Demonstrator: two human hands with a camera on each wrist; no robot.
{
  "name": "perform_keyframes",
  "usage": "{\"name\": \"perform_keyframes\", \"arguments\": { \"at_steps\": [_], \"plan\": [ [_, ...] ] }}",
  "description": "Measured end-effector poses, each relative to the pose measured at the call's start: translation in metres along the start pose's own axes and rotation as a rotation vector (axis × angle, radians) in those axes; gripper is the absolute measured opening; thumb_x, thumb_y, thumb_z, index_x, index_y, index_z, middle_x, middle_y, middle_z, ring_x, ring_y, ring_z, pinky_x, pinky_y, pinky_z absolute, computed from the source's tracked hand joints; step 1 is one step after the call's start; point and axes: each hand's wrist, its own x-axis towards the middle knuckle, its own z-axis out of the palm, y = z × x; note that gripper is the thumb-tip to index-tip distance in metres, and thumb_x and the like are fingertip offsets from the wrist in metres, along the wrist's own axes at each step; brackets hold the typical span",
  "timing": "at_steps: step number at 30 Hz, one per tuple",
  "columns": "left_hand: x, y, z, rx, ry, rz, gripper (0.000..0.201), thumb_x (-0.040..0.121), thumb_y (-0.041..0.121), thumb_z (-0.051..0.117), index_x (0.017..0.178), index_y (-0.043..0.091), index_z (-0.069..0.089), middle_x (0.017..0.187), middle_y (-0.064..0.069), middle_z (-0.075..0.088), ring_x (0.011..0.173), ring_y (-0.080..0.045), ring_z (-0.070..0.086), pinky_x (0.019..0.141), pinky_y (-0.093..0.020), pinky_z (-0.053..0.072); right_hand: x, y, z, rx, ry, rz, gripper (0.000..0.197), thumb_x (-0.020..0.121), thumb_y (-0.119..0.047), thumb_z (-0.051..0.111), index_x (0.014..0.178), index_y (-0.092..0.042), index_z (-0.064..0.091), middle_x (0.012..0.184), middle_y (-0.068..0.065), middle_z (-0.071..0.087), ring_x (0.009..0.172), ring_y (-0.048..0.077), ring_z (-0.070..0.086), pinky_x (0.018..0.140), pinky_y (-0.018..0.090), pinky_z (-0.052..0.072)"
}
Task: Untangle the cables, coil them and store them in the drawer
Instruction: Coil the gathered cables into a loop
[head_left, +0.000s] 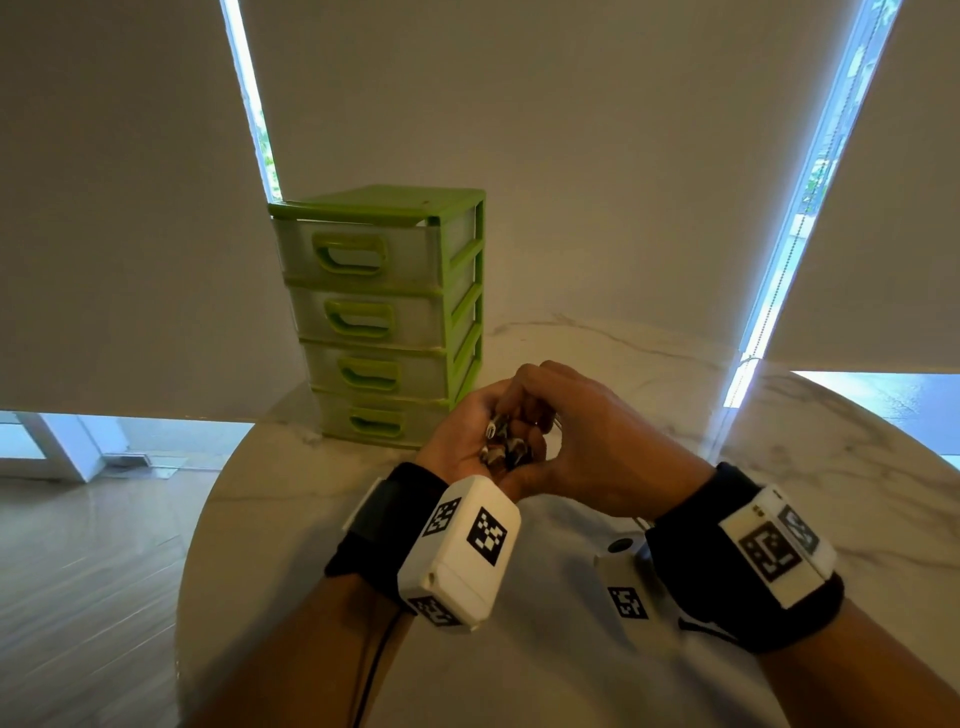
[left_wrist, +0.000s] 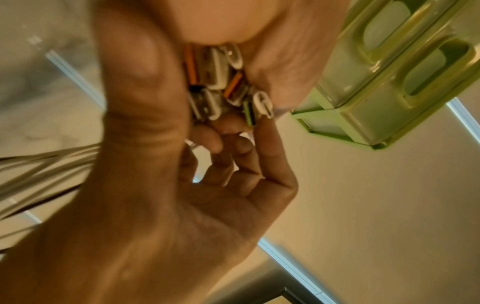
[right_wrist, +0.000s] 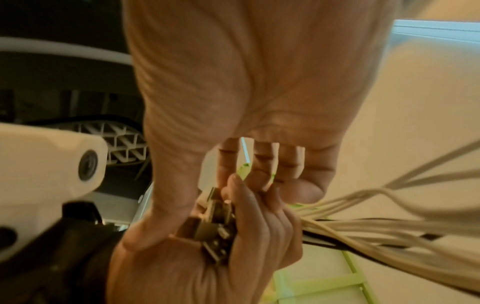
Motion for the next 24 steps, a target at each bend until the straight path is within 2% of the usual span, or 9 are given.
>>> {"name": "perform_keyframes", "arguments": {
  "at_steps": [3, 7, 11, 13, 15, 17, 18, 21, 24],
  "plan": [
    [-0.001, -0.001, -0.001, -0.037, -0.020, 0.010, 0.016, 0.070, 0.024, 0.064, 0.075, 0.008, 0.062, 0.073, -0.004, 0.056, 0.072, -0.011, 0.050, 0.061, -0.018, 0.047, -0.001, 0.003, 0.004, 0.008, 0.053, -0.008, 0.042, 0.066, -0.037, 0.084, 0.092, -0.036, 0.051, 0.095, -0.015, 0.049, 0.083, 0.005, 0.049, 0.071, 0.017, 0.041],
    [-0.002, 0.000, 0.000, -0.099, -0.047, -0.047, 0.027, 0.078, 0.025, 0.057, 0.062, 0.007, 0.068, 0.061, -0.002, 0.063, 0.052, -0.008, 0.060, 0.048, -0.016, 0.051, -0.001, 0.003, 0.004, 0.052, 0.110, 0.000, 0.035, 0.068, -0.035, 0.083, 0.089, -0.035, 0.055, 0.095, -0.011, 0.052, 0.084, 0.007, 0.051, 0.071, 0.018, 0.041],
    [-0.001, -0.003, 0.001, -0.070, -0.051, -0.052, 0.026, 0.077, 0.022, 0.055, 0.059, 0.009, 0.069, 0.061, 0.000, 0.064, 0.057, -0.007, 0.060, 0.057, -0.015, 0.049, 0.001, 0.005, 0.009, 0.012, 0.137, 0.030, 0.039, 0.067, -0.037, 0.083, 0.078, -0.039, 0.046, 0.090, -0.013, 0.048, 0.079, 0.005, 0.047, 0.066, 0.018, 0.035],
    [-0.002, -0.003, 0.002, -0.052, -0.042, -0.053, 0.028, 0.077, 0.021, 0.053, 0.057, 0.008, 0.068, 0.058, 0.000, 0.063, 0.053, -0.007, 0.060, 0.052, -0.016, 0.050, 0.002, 0.004, 0.012, -0.005, 0.127, 0.026, 0.038, 0.068, -0.036, 0.083, 0.079, -0.038, 0.046, 0.089, -0.013, 0.048, 0.078, 0.005, 0.047, 0.067, 0.020, 0.038],
    [-0.001, 0.000, 0.002, -0.048, -0.024, -0.052, 0.031, 0.082, 0.019, 0.052, 0.056, 0.008, 0.065, 0.053, 0.000, 0.059, 0.045, -0.007, 0.057, 0.042, -0.017, 0.048, 0.001, 0.002, 0.006, -0.016, 0.073, 0.021, 0.036, 0.069, -0.035, 0.082, 0.084, -0.039, 0.050, 0.091, -0.013, 0.050, 0.081, 0.005, 0.049, 0.070, 0.022, 0.041],
    [0.000, 0.005, 0.001, -0.047, -0.021, -0.057, 0.043, 0.095, 0.026, 0.046, 0.057, 0.010, 0.060, 0.044, 0.003, 0.050, 0.034, -0.005, 0.048, 0.035, -0.015, 0.041, -0.002, 0.004, -0.013, 0.008, 0.042, 0.023, 0.036, 0.070, -0.037, 0.080, 0.095, -0.044, 0.055, 0.100, -0.014, 0.052, 0.092, 0.002, 0.050, 0.076, 0.021, 0.043],
    [-0.001, 0.008, 0.001, -0.035, -0.037, -0.069, 0.044, 0.096, 0.033, 0.045, 0.060, 0.012, 0.057, 0.042, 0.006, 0.047, 0.032, -0.004, 0.045, 0.035, -0.014, 0.040, -0.003, 0.007, -0.024, 0.030, 0.079, 0.029, 0.039, 0.071, -0.041, 0.077, 0.103, -0.046, 0.056, 0.106, -0.014, 0.052, 0.098, 0.000, 0.050, 0.081, 0.020, 0.043],
    [-0.009, 0.012, 0.005, 0.030, -0.130, -0.091, 0.035, 0.086, 0.044, 0.050, 0.067, 0.015, 0.055, 0.044, 0.008, 0.042, 0.033, -0.005, 0.039, 0.041, -0.015, 0.042, -0.007, 0.018, -0.045, -0.022, 0.231, 0.071, 0.047, 0.079, -0.046, 0.069, 0.122, -0.049, 0.049, 0.121, -0.014, 0.049, 0.111, 0.000, 0.048, 0.094, 0.024, 0.042],
    [-0.013, 0.011, 0.007, 0.103, -0.284, -0.141, 0.032, 0.077, 0.045, 0.068, 0.066, 0.017, 0.057, 0.044, 0.007, 0.044, 0.034, -0.006, 0.041, 0.044, -0.018, 0.044, -0.003, 0.024, -0.036, 0.015, 0.086, 0.082, 0.039, 0.089, -0.041, 0.060, 0.127, -0.040, 0.052, 0.117, -0.010, 0.059, 0.107, 0.004, 0.056, 0.095, 0.029, 0.046]
  ]
}}
